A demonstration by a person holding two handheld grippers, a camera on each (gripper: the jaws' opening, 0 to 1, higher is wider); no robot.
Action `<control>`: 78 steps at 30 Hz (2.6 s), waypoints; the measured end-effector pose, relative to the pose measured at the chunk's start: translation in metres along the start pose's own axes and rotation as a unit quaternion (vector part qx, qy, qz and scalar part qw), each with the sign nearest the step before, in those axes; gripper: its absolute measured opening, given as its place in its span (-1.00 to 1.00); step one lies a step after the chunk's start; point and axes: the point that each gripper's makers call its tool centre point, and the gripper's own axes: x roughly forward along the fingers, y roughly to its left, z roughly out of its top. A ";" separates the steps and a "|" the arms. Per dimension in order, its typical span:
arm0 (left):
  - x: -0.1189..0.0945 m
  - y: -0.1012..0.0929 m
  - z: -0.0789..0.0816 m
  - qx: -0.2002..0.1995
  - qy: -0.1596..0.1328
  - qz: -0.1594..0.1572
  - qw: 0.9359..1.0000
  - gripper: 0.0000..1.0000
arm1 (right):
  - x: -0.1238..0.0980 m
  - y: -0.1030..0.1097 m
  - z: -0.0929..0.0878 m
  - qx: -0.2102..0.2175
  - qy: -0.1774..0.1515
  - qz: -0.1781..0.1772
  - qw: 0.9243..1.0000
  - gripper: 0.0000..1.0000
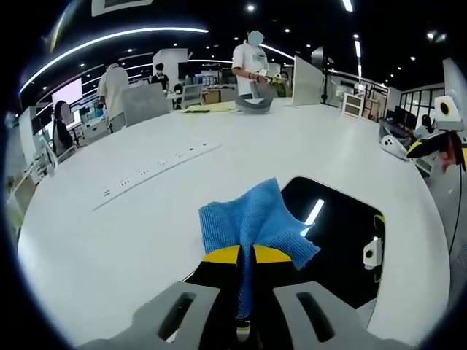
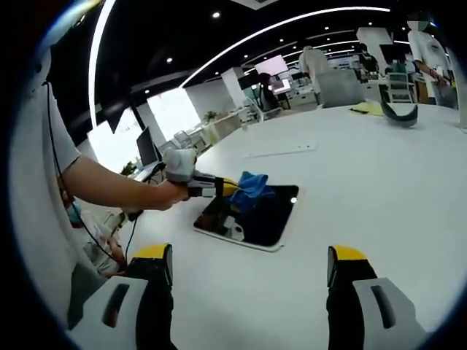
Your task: Wipe the mirror surface with the cleaning cloth until all visible marks leave the cleaned area.
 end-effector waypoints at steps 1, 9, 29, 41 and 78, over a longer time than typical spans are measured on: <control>0.000 0.000 0.000 -0.003 0.000 0.000 1.000 -0.95 | 0.000 0.000 0.000 0.000 0.001 0.000 1.000 0.74; -0.003 0.005 -0.002 -0.008 0.004 0.008 1.000 -0.95 | -0.001 0.002 0.003 -0.002 -0.002 0.002 1.000 0.74; -0.017 0.007 -0.012 -0.024 0.015 0.024 0.999 -0.95 | -0.002 0.008 0.009 -0.009 -0.013 0.009 1.000 0.72; -0.030 0.003 -0.022 -0.017 0.022 0.039 0.999 -0.95 | -0.005 0.013 0.013 -0.015 -0.021 0.013 1.000 0.72; -0.069 -0.028 -0.056 -0.043 0.031 0.050 0.997 -0.95 | -0.010 0.035 0.018 -0.039 -0.023 0.036 0.998 0.76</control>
